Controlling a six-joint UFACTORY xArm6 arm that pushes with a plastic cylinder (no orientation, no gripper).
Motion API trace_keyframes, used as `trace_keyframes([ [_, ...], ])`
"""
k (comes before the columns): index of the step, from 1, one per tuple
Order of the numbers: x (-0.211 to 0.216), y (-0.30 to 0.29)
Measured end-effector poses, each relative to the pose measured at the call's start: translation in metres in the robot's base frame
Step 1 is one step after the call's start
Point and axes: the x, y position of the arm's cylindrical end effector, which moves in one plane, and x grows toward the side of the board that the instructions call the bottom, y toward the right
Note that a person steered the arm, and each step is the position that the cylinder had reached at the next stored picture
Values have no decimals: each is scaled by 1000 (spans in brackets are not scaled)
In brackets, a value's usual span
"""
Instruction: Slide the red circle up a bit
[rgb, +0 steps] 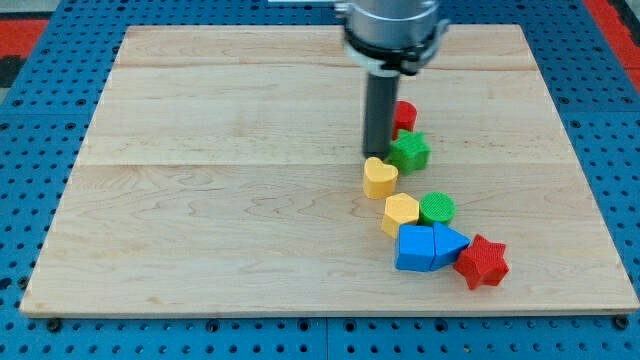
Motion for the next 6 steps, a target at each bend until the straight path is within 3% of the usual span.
trace_keyframes([
  [2, -9, -34],
  [5, -41, 12],
  [6, -52, 1],
])
